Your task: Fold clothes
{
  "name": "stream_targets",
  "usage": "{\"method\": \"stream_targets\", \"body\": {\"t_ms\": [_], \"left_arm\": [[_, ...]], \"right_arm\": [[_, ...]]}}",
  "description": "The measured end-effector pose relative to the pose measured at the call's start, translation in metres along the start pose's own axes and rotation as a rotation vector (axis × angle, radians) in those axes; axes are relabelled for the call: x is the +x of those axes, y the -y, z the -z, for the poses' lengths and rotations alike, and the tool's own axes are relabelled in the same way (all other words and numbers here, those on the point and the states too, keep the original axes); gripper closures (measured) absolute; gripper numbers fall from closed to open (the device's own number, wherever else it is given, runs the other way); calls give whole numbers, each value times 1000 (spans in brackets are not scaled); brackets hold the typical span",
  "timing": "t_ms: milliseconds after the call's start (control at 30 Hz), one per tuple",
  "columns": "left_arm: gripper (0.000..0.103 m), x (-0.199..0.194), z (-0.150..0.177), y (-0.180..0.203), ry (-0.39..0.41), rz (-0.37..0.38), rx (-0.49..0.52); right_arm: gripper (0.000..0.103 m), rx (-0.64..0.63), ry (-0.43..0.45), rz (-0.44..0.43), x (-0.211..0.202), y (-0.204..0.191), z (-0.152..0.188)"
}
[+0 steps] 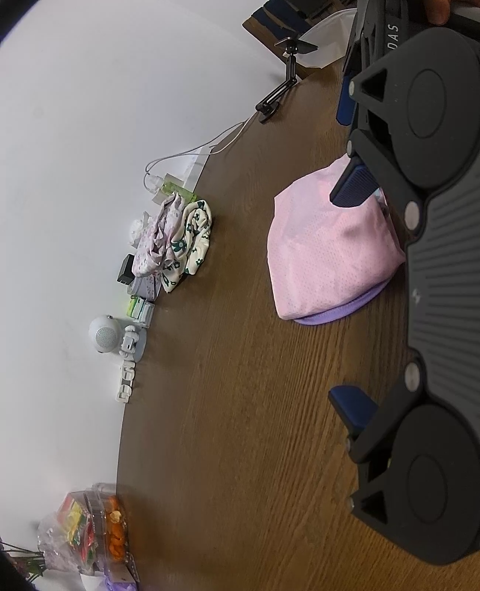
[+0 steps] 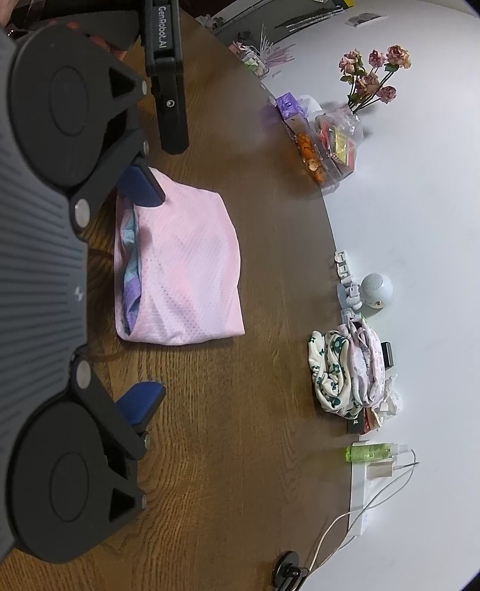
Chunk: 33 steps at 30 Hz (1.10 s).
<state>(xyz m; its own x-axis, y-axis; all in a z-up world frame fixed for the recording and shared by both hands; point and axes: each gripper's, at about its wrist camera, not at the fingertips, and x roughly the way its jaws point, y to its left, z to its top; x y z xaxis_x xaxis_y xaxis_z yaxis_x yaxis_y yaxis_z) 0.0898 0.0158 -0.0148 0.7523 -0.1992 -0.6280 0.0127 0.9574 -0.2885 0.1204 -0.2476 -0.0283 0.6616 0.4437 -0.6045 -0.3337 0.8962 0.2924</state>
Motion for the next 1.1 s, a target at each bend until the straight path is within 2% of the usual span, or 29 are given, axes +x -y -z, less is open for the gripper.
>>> {"method": "stream_targets", "body": {"t_ms": [933,1100], "left_arm": [[0,8,-2,-1,-17,-11,0],[0,9,-3,-6,-22,11,3]], "right_arm": [[0,12,-17,15,7,5,0],[0,20,-22,13,10,8,-1]]}}
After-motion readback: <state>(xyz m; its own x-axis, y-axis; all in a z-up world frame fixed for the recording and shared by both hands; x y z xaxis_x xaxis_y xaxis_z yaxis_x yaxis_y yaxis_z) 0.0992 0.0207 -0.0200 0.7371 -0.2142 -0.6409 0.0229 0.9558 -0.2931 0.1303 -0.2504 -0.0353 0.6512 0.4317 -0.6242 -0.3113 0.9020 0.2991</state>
